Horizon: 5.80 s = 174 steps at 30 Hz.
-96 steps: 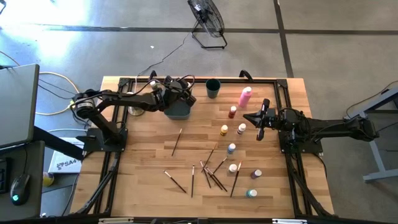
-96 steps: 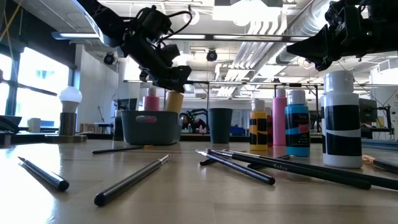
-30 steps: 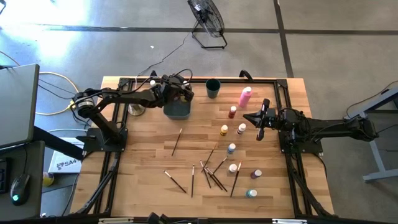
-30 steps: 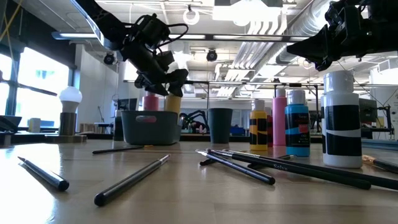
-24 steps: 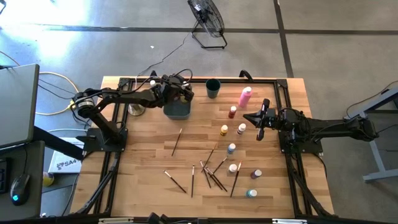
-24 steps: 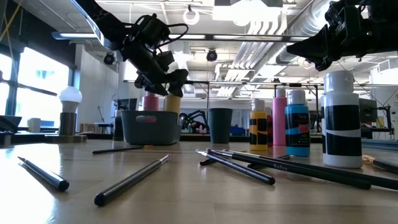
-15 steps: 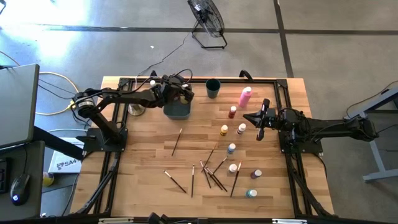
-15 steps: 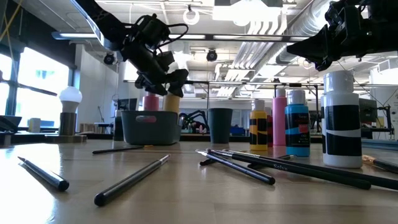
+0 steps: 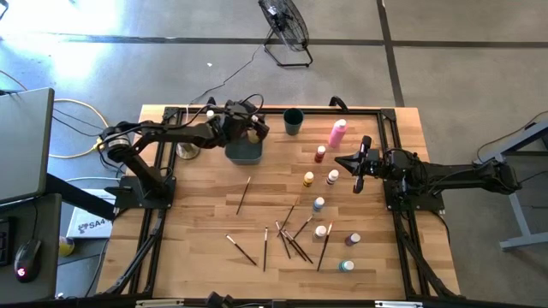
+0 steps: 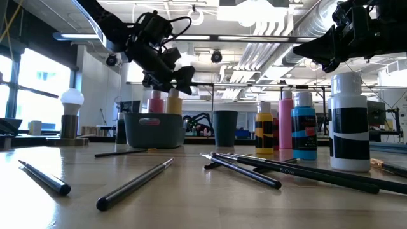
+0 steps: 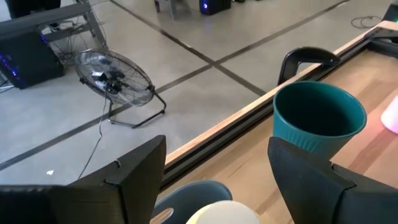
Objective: Pick & Place Paint Supplies
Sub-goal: Put the gold paint brush into the green cup
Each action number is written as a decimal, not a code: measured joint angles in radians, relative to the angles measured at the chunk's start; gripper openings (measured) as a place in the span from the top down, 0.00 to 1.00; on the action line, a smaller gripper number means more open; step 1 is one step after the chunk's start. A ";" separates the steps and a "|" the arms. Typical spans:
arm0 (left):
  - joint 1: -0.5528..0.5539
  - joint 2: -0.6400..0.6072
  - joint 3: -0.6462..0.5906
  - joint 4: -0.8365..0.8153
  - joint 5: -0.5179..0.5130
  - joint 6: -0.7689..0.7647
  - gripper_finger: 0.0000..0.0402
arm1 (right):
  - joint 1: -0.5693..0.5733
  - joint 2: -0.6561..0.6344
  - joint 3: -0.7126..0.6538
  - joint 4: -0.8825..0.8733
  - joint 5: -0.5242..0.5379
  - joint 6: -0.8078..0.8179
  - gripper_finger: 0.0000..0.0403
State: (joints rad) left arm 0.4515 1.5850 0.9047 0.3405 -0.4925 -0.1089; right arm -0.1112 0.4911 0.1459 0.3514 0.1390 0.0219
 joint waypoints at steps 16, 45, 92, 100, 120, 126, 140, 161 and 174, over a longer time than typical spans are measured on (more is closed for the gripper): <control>0.000 -0.105 0.001 0.001 0.113 0.000 0.31 | 0.000 0.000 0.000 0.000 0.000 0.000 0.99; -0.004 -0.231 0.002 -0.123 0.326 0.035 0.31 | 0.000 -0.002 0.000 0.004 0.000 0.010 0.99; -0.327 -0.381 -0.150 -0.241 -0.028 0.227 0.99 | 0.000 -0.002 0.000 0.003 0.228 0.038 0.99; -0.327 -0.382 -0.183 -0.168 0.044 0.243 0.99 | 0.000 -0.002 0.000 0.003 0.275 0.049 0.99; -0.124 -0.671 -0.290 -0.277 0.381 0.230 0.99 | 0.000 -0.001 0.000 -0.064 0.465 0.082 0.99; -0.076 -0.695 -0.403 -0.205 0.446 0.172 0.99 | 0.000 -0.001 0.000 -0.064 0.464 0.088 0.99; -0.079 -0.692 -0.494 -0.105 0.669 0.203 0.99 | 0.000 -0.001 0.000 -0.064 0.325 0.090 0.99; -0.079 -0.690 -0.496 -0.111 0.681 0.182 0.99 | 0.000 -0.001 0.000 -0.064 0.325 0.087 0.99; -0.079 -0.690 -0.496 -0.099 0.720 0.182 0.99 | 0.000 -0.001 0.000 -0.064 0.326 0.079 0.99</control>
State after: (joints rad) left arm 0.3729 0.8948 0.4091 0.2413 0.2273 0.0728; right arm -0.1112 0.4900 0.1455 0.2878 0.4648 0.1009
